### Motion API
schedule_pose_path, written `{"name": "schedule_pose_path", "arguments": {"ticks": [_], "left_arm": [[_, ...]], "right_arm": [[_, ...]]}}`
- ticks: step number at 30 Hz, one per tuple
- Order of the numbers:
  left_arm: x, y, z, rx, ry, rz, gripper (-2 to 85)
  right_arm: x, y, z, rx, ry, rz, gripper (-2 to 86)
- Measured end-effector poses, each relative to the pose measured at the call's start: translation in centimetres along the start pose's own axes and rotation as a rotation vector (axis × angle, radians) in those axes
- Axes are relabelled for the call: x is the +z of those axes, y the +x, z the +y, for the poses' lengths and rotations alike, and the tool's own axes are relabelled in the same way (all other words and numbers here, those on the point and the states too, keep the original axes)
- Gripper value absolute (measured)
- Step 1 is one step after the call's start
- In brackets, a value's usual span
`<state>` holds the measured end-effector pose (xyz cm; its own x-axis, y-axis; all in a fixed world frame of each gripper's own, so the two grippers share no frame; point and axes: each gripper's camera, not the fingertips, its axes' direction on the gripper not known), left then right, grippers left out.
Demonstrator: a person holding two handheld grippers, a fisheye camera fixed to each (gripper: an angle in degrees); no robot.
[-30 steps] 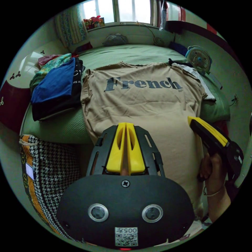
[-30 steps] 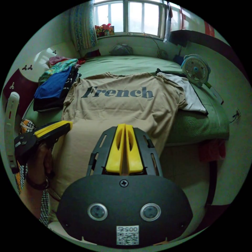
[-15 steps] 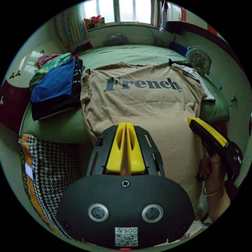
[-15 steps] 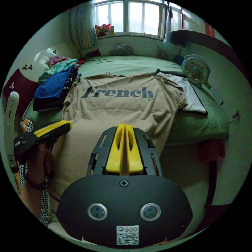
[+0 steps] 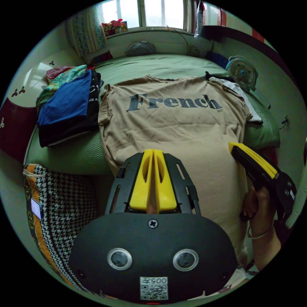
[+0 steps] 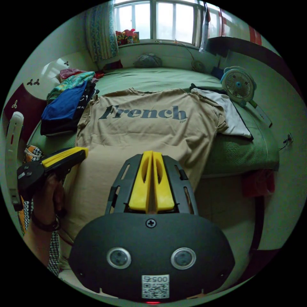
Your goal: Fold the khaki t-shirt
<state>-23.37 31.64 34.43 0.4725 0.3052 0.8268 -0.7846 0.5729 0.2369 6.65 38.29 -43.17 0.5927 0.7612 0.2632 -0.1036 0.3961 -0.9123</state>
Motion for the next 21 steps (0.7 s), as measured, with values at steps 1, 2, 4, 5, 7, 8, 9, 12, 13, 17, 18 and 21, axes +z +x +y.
{"name": "schedule_pose_path", "arguments": {"ticks": [1, 2, 4, 5, 7, 8, 9, 12, 13, 17, 18, 21], "left_arm": [[0.01, -0.01, -0.02, 0.0, 0.0, 0.0, -0.7], [0.02, -0.02, -0.06, 0.001, 0.0, -0.001, -0.6], [0.04, -0.05, -0.11, 0.001, 0.0, 0.0, -0.6], [0.05, -0.07, -0.14, 0.001, -0.001, 0.0, -0.6], [0.07, -0.11, -0.18, 0.0, -0.001, 0.001, -0.6], [0.08, -0.13, -0.21, 0.0, -0.001, 0.002, -0.6], [0.09, -0.16, -0.24, -0.001, 0.0, 0.003, -0.6], [0.13, -0.26, -0.32, -0.003, -0.001, 0.008, -0.6], [0.14, -0.29, -0.33, -0.003, -0.001, 0.009, -0.6], [0.16, -0.45, -0.37, -0.007, 0.0, 0.017, -0.6], [0.17, -0.47, -0.38, -0.008, 0.0, 0.019, -0.6], [0.19, -0.52, -0.43, -0.008, 0.0, 0.02, -0.6]], "right_arm": [[0.01, 0.04, -0.03, 0.0, 0.0, 0.0, -0.9], [0.02, 0.06, -0.05, 0.0, 0.0, 0.0, -0.9], [0.04, 0.13, -0.1, 0.0, 0.0, 0.0, -0.9], [0.05, 0.14, -0.12, 0.0, 0.0, 0.0, -0.9], [0.07, 0.22, -0.17, 0.0, 0.0, -0.001, -0.9], [0.07, 0.24, -0.18, 0.0, 0.0, -0.001, -0.9], [0.09, 0.29, -0.21, 0.0, 0.0, -0.002, -0.9], [0.12, 0.41, -0.27, 0.002, -0.001, -0.005, -0.9], [0.12, 0.45, -0.28, 0.003, -0.001, -0.007, -0.9], [0.1, 0.56, -0.27, 0.005, 0.0, -0.009, -0.9], [0.1, 0.6, -0.28, 0.005, 0.0, -0.01, -0.9], [0.11, 0.69, -0.3, 0.006, 0.0, -0.012, -0.9]]}}
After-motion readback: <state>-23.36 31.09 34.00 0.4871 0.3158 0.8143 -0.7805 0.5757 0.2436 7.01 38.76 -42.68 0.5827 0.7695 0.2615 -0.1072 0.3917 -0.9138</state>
